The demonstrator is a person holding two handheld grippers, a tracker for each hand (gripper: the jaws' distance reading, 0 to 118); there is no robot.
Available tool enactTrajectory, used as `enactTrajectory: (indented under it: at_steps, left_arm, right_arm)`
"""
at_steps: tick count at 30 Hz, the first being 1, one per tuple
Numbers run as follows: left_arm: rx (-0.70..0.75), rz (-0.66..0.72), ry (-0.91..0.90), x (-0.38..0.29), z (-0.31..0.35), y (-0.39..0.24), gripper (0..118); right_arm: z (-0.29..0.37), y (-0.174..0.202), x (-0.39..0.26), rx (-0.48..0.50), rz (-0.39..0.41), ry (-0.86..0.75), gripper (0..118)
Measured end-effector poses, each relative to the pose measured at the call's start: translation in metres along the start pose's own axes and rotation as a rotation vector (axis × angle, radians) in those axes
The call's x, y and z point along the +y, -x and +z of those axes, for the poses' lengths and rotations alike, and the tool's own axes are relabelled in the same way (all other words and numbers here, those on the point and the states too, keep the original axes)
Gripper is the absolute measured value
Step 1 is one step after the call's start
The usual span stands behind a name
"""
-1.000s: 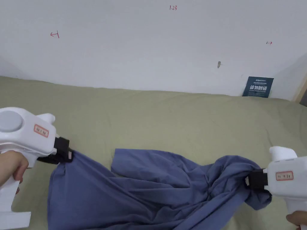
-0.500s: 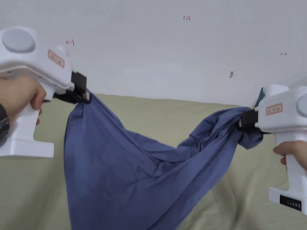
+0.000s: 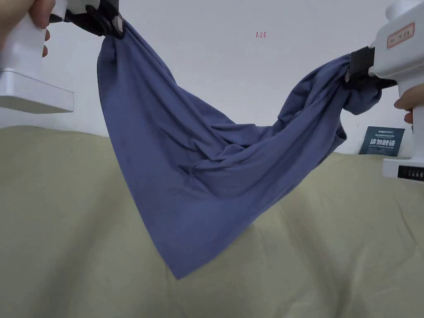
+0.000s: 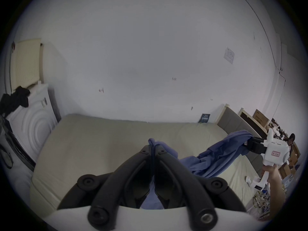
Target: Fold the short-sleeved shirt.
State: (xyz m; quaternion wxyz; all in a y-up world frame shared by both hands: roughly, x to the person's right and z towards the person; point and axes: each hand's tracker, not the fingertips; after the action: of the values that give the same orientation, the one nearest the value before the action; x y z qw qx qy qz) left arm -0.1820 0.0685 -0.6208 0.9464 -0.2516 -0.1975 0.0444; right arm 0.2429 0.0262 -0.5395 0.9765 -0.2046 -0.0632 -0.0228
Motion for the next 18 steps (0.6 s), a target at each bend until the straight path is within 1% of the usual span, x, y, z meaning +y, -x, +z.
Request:
enactTrajectory:
  at_steps: [4, 6, 9, 12, 14, 18]
  left_arm:
    - [0.032, -0.013, -0.005, 0.018, -0.008, 0.007, 2]
    - [0.048, -0.007, -0.013, 0.027, -0.010, 0.011, 2]
    - [0.064, -0.007, -0.029, 0.032, -0.015, 0.017, 2]
    - [0.094, -0.023, -0.033, 0.033, -0.021, 0.021, 2]
    - [0.090, -0.026, -0.028, 0.031, -0.026, 0.025, 2]
    - [0.081, -0.021, -0.010, 0.017, -0.035, 0.033, 2]
  right_arm:
    - [-0.016, -0.001, 0.021, -0.012, -0.008, -0.036, 10]
    - [-0.030, -0.003, 0.028, -0.024, -0.040, -0.043, 10]
    - [-0.049, -0.003, 0.032, -0.037, -0.063, -0.049, 10]
    - [-0.062, -0.001, 0.031, -0.043, -0.064, -0.057, 10]
    - [-0.067, -0.001, 0.026, -0.031, -0.071, -0.052, 10]
    - [-0.077, 0.001, 0.007, -0.015, -0.053, -0.028, 10]
